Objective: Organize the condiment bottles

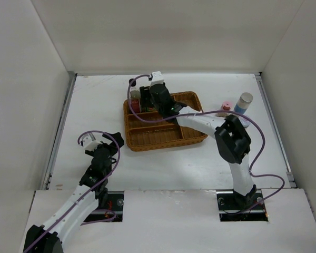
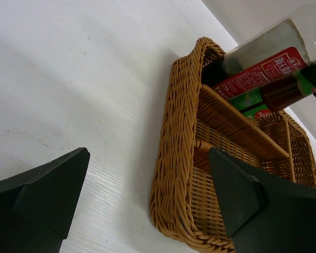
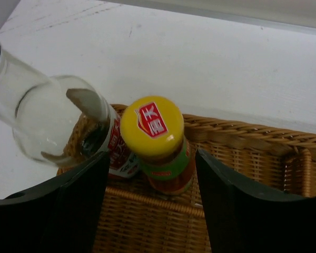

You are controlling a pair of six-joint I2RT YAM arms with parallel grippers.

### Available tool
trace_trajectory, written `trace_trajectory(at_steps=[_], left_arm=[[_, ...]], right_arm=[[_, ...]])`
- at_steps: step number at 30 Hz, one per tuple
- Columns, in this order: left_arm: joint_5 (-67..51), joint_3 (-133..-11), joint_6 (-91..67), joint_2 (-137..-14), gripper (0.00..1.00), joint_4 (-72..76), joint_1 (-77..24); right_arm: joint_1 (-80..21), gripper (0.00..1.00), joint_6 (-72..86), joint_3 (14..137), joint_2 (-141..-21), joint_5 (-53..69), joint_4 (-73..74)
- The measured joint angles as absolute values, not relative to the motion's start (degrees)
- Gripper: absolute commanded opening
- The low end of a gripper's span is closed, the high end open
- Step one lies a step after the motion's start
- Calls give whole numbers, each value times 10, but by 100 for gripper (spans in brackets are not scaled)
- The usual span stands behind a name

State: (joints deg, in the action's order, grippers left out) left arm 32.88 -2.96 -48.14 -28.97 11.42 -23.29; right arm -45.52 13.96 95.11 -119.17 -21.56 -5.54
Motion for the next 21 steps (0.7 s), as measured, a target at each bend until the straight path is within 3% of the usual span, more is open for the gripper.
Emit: trace_trajectory(at_steps=[5, 11, 16, 21], left_arm=[[327, -30, -481, -290, 100, 114, -233], [327, -30, -481, -289, 100, 114, -233], [326, -30, -481, -289, 100, 114, -233], [326, -30, -481, -290, 100, 114, -233]], right_arm=[[-456, 85, 146, 884, -1123, -218, -55], [-423, 93, 165, 744, -936, -218, -59], [-285, 99, 187, 640, -786, -240, -65], [-133, 100, 180, 609, -758, -306, -29]])
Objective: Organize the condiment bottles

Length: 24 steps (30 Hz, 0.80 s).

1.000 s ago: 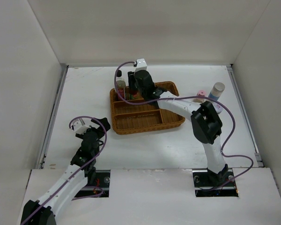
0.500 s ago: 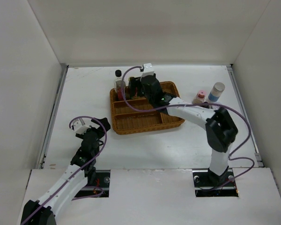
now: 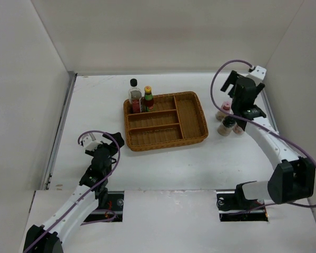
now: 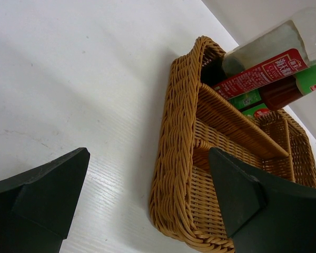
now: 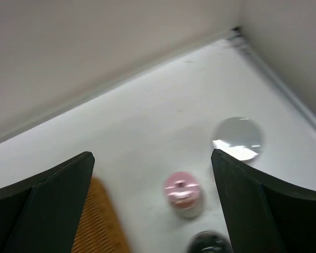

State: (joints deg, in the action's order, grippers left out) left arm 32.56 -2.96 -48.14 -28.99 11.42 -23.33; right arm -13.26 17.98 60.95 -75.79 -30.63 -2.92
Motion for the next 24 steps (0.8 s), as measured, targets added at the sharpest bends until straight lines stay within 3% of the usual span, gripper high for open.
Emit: trace_trajectory(at_steps=[5, 19, 22, 24], left_arm=[[326, -30, -481, -290, 100, 115, -233], [325, -30, -481, -291, 100, 118, -233], [325, -30, -481, -291, 100, 118, -233], [325, -30, -480, -291, 100, 118, -233]], right_arm=[[-50, 100, 162, 641, -819, -328, 39], [18, 99, 164, 676, -927, -284, 92], [24, 84, 167, 690, -954, -271, 87], [24, 63, 169, 694, -967, -264, 85]])
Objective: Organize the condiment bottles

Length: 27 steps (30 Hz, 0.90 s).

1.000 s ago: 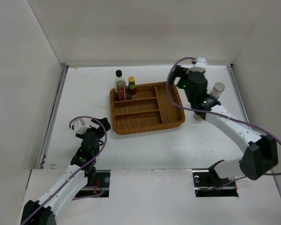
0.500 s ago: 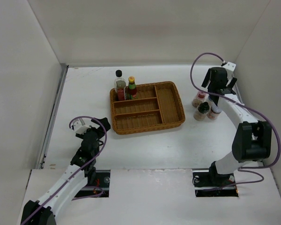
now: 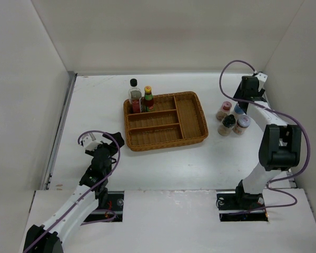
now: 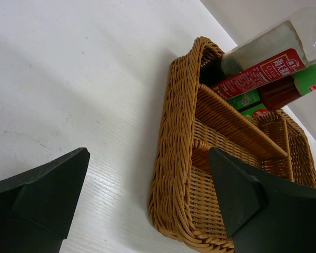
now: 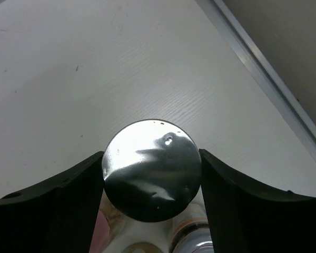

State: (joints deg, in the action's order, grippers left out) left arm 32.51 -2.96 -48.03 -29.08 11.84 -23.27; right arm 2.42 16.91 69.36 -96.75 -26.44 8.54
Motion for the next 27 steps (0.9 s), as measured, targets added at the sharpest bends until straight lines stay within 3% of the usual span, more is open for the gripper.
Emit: trace_trajectory(at_steps=[5, 11, 17, 27], left_arm=[[325, -30, -478, -290, 100, 118, -233], [324, -30, -475, -265, 100, 118, -231], [321, -30, -472, -281, 100, 124, -229], [312, -30, -467, -302, 100, 135, -229]], right_arm=[[23, 53, 178, 690, -964, -269, 81], [-5, 51, 157, 673, -884, -306, 45], [-122, 52, 122, 682, -799, -313, -30], [-321, 52, 130, 762, -931, -223, -49]])
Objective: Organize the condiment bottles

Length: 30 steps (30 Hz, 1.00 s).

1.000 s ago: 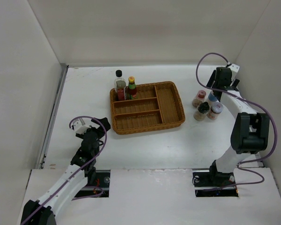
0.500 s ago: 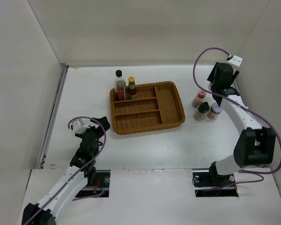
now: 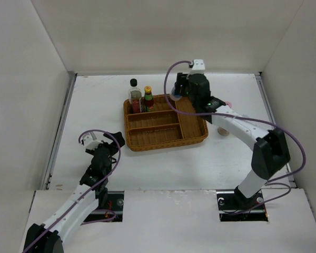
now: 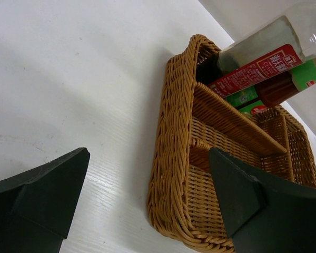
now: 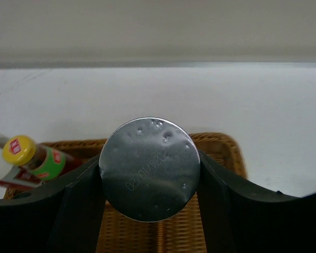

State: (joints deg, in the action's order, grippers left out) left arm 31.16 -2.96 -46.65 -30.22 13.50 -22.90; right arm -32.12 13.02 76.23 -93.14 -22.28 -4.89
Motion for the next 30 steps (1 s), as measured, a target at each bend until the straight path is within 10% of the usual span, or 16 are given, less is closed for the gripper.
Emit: trace_trajectory(at_steps=[18, 30], left_arm=[[291, -30, -465, -309, 100, 149, -225], [286, -30, -465, -321, 100, 153, -224]], right_arm=[[-379, 54, 133, 867, -1106, -207, -15], [-382, 88, 136, 867, -1125, -213, -19]])
